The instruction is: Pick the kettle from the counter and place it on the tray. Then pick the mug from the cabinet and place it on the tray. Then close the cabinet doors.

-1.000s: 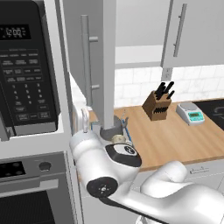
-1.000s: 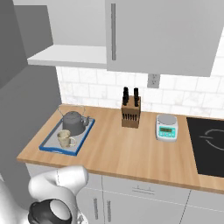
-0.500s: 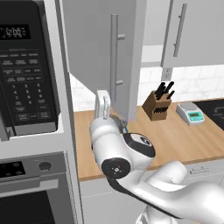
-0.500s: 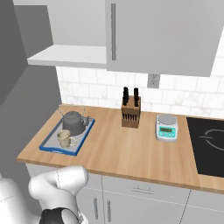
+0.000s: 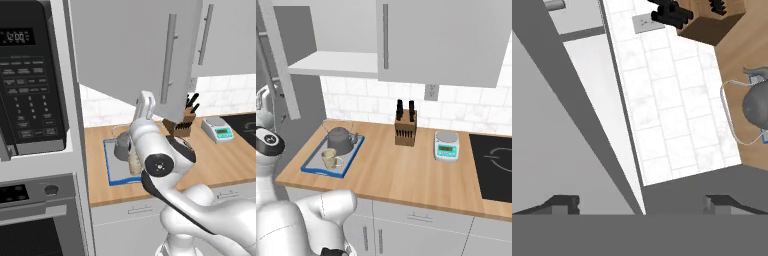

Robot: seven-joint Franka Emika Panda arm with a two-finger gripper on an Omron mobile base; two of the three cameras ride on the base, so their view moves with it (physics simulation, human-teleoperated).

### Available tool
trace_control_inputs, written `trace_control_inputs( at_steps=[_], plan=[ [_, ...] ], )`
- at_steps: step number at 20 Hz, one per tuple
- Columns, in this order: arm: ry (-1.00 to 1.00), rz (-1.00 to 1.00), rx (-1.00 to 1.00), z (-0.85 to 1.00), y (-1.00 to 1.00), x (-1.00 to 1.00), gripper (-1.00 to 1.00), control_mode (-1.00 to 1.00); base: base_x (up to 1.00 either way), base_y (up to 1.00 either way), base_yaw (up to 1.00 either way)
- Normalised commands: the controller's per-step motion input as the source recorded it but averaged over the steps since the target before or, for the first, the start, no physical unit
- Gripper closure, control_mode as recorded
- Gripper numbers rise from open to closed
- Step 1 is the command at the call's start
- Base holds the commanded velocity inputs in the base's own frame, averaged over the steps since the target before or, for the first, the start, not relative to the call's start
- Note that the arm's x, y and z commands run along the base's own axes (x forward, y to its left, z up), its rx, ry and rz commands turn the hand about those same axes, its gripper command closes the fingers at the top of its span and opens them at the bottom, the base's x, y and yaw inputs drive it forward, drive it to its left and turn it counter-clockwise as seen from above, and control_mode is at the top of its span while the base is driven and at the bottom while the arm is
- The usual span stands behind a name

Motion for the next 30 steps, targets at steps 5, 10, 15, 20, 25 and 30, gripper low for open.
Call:
trace_control_inputs(
  at_steps=[5, 10, 15, 20, 25, 30],
  plan=[
    [0.00, -0.04, 0.11, 0.00, -0.76, 0.65, -1.00, -1.00, 0.00, 0.00, 0.00],
    [0.00, -0.03, 0.09, 0.00, -0.64, 0.75, -1.00, -1.00, 0.00, 0.00, 0.00],
    [0.00, -0.02, 0.07, 0.00, -0.41, 0.81, -1.00, -1.00, 0.00, 0.00, 0.00],
    [0.00, -0.02, 0.05, 0.00, -0.29, 0.81, -1.00, -1.00, 0.00, 0.00, 0.00],
    [0.00, -0.01, 0.04, -0.02, -0.26, 0.78, -1.00, -1.00, 0.00, 0.00, 0.00],
    [0.00, 0.00, 0.04, -0.03, -0.20, 0.76, -1.00, -1.00, 0.00, 0.00, 0.00]
  ],
)
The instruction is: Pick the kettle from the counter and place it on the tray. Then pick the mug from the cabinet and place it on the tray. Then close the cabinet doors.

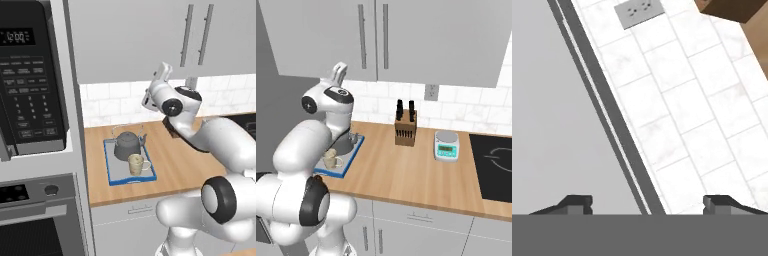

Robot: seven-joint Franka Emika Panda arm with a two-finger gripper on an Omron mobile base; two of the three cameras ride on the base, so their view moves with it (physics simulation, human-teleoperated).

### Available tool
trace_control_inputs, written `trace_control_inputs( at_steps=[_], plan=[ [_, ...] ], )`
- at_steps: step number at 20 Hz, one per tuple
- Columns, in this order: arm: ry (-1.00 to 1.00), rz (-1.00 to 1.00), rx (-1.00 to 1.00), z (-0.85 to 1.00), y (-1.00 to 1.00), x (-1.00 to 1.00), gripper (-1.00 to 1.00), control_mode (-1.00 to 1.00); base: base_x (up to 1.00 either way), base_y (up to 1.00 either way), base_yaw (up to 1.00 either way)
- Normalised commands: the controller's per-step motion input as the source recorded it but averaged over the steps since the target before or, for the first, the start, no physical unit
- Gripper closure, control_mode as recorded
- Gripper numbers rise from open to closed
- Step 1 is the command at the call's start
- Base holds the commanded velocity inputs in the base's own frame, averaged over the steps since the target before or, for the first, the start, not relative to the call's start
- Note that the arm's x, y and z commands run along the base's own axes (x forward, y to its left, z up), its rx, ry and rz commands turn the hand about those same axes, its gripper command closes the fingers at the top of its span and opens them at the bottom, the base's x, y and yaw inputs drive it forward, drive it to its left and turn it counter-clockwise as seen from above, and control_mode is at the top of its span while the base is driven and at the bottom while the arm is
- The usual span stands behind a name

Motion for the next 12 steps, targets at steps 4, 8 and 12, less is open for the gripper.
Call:
trace_control_inputs(
  at_steps=[4, 8, 12],
  plan=[
    [0.01, 0.00, 0.03, -0.12, -0.15, 0.71, -1.00, -1.00, 0.00, 0.00, 0.00],
    [0.03, 0.00, 0.01, -0.23, -0.11, 0.60, -1.00, -1.00, 0.00, 0.00, 0.00],
    [0.03, 0.00, 0.00, -0.27, -0.05, 0.53, -1.00, -1.00, 0.00, 0.00, 0.00]
  ],
)
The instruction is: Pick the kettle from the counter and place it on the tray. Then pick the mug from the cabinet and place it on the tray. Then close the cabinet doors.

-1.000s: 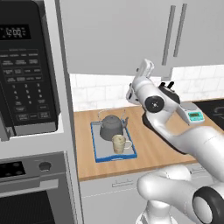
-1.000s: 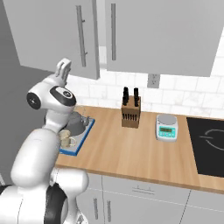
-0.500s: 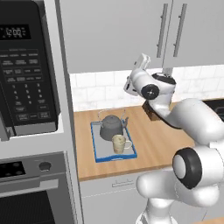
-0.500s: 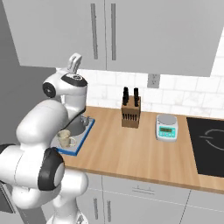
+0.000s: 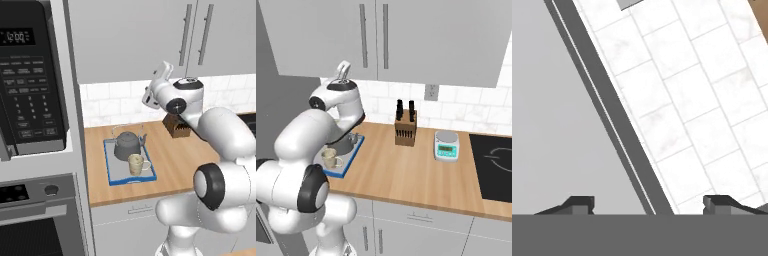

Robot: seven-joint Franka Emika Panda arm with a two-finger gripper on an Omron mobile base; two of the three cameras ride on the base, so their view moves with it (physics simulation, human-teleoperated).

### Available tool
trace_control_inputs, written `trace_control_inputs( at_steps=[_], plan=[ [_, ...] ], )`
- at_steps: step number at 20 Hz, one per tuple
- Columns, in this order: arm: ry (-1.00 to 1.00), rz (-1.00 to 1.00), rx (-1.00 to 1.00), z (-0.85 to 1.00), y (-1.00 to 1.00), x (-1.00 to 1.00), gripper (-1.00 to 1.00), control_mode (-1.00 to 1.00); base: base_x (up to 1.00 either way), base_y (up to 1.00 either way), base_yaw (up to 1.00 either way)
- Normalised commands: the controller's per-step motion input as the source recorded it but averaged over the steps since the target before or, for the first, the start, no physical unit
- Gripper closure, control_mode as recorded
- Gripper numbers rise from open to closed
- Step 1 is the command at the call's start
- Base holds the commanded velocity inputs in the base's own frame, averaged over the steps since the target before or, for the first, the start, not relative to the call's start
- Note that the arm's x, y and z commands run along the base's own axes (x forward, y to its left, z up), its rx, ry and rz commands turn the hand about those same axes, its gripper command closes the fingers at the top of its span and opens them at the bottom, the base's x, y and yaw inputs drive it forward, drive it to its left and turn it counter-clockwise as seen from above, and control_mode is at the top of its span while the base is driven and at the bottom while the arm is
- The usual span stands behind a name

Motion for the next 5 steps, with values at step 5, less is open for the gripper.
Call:
trace_control_inputs(
  at_steps=[5],
  plan=[
    [0.09, 0.00, 0.00, -0.17, 0.00, 0.52, -1.00, -1.00, 0.00, 0.00, 0.00]
  ],
)
